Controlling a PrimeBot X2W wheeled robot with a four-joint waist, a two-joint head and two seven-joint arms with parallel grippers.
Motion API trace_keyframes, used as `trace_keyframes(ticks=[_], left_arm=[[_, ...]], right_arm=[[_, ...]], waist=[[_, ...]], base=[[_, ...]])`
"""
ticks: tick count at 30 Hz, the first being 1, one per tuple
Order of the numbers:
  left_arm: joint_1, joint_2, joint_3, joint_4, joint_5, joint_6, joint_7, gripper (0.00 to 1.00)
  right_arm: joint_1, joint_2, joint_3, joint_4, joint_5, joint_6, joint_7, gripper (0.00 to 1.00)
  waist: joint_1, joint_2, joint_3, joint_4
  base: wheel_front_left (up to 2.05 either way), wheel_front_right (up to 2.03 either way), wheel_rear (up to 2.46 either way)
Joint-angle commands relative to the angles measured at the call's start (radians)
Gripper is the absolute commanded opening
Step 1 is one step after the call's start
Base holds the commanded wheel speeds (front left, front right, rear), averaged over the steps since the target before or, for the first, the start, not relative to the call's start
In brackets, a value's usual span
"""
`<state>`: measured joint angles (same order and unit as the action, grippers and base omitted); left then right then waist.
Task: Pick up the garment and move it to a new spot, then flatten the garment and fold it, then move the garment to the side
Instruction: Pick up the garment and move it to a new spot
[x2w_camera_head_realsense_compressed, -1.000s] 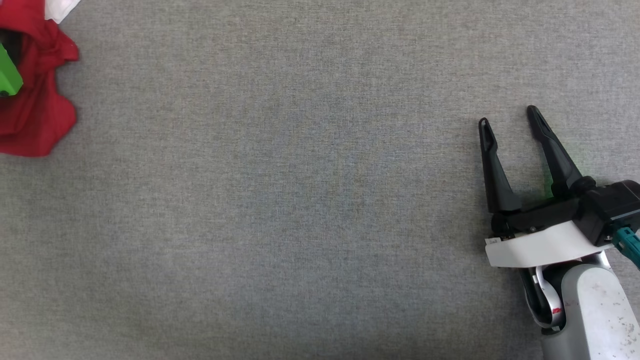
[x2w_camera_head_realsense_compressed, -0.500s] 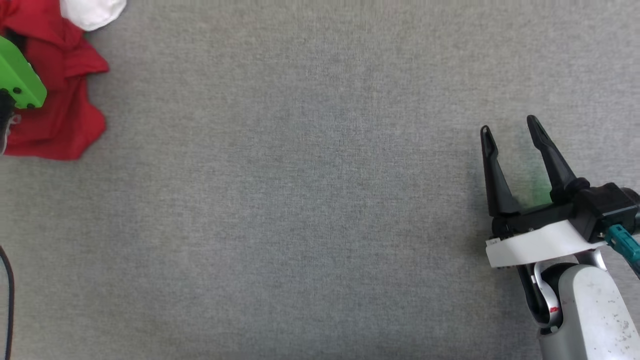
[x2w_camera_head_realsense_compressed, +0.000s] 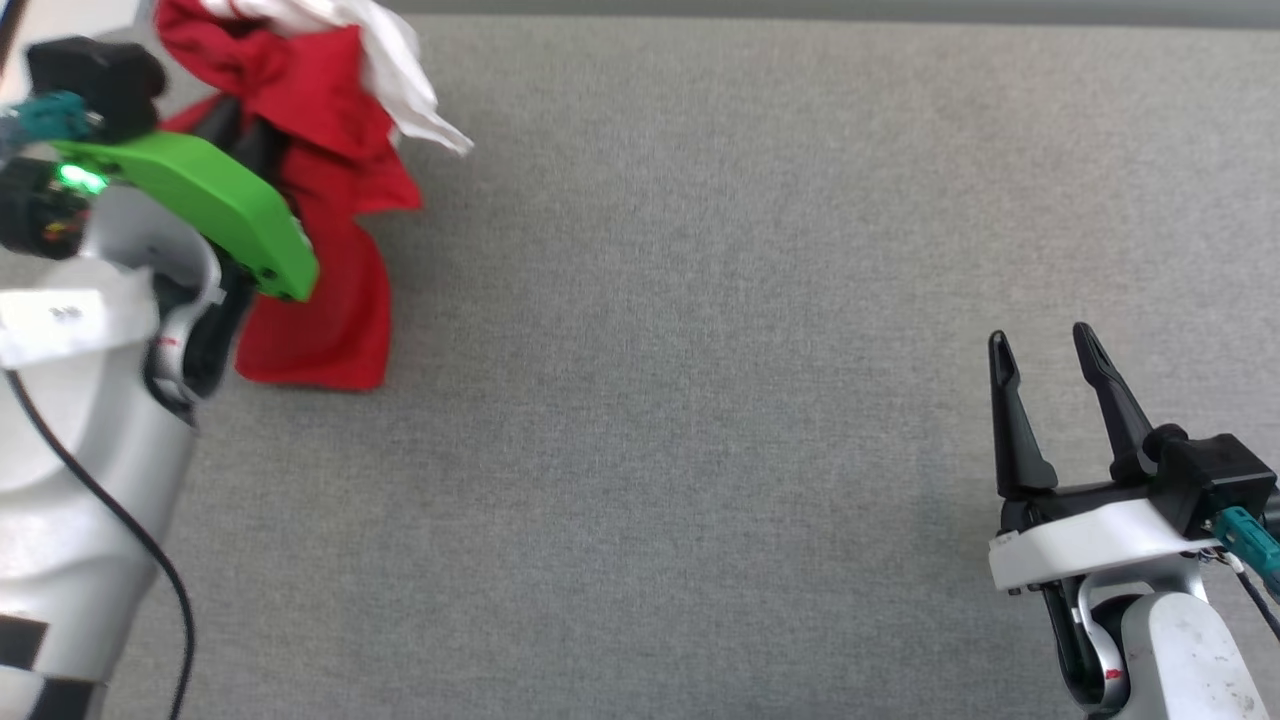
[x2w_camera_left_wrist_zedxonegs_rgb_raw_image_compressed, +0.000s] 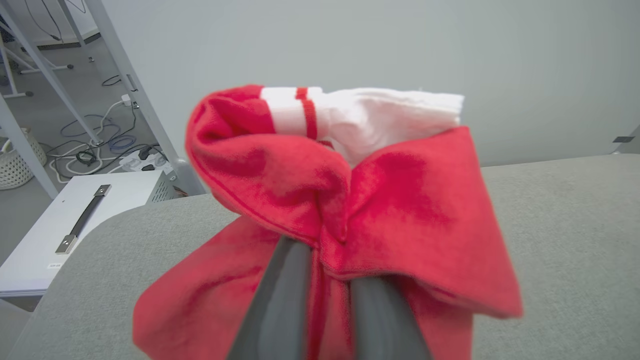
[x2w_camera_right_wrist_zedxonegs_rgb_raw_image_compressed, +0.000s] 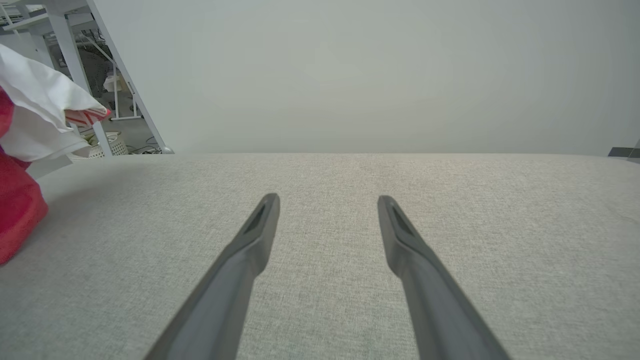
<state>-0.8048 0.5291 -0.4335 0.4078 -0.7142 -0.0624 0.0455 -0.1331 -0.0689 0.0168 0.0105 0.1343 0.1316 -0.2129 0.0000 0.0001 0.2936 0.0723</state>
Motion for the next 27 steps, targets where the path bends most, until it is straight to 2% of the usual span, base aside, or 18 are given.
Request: trace_keyframes(ticks=[1,8,12,13,14,15,20,24,26,27], left_arm=[[0.027,-0.015,-0.009,-0.035,0.006,0.017,0.006,0.00],[0.111,-0.096,-0.074,-0.175,0.009,0.079,0.043,0.00],[0.137,-0.187,-0.133,-0.186,0.017,0.106,0.041,0.00],[0.141,-0.213,-0.155,-0.177,0.028,0.114,0.040,0.00],[0.144,-0.283,-0.213,-0.139,0.062,0.133,0.028,0.00],[0.147,-0.313,-0.230,-0.116,0.065,0.138,0.024,0.00],[0.150,-0.410,-0.330,0.019,0.112,0.134,0.010,0.00],[0.159,-0.449,-0.393,0.119,0.118,0.107,0.006,0.00],[0.162,-0.459,-0.423,0.161,0.124,0.094,0.004,1.00],[0.162,-0.462,-0.432,0.173,0.126,0.090,0.003,1.00]], right_arm=[[0.012,0.004,-0.009,0.003,0.007,-0.001,-0.009,1.00],[0.033,0.010,-0.035,0.004,0.012,-0.001,-0.015,1.00],[0.042,0.012,-0.048,0.003,0.015,-0.001,-0.017,1.00],[0.044,0.013,-0.050,0.003,0.016,-0.001,-0.017,1.00],[0.041,0.014,-0.043,-0.001,0.017,-0.001,-0.018,1.00],[0.038,0.015,-0.041,-0.001,0.019,-0.001,-0.019,1.00],[0.028,0.017,-0.029,0.008,0.028,-0.001,-0.025,1.00],[0.021,0.018,-0.019,0.021,0.037,-0.001,-0.032,1.00],[0.019,0.018,-0.018,0.029,0.041,-0.001,-0.036,1.00],[0.019,0.018,-0.017,0.031,0.042,-0.001,-0.037,1.00]], waist=[[0.0000,-0.0001,-0.087,-0.014],[0.0000,-0.0001,-0.123,-0.062],[0.0000,-0.0001,-0.122,-0.097],[0.0000,-0.0001,-0.119,-0.107],[0.0000,-0.0001,-0.102,-0.142],[0.0000,-0.0001,-0.095,-0.155],[0.0000,-0.0001,-0.061,-0.218],[0.0000,-0.0001,-0.043,-0.254],[0.0000,-0.0001,-0.041,-0.261],[0.0000,-0.0001,-0.041,-0.262]], base=[[0.00,0.00,0.00],[0.00,0.00,0.00],[0.00,0.00,0.00],[0.00,0.00,0.00],[0.00,0.00,0.00],[0.00,0.00,0.00],[0.00,0.00,0.00],[0.00,0.00,0.00],[0.00,0.00,0.00],[0.00,0.00,0.00]])
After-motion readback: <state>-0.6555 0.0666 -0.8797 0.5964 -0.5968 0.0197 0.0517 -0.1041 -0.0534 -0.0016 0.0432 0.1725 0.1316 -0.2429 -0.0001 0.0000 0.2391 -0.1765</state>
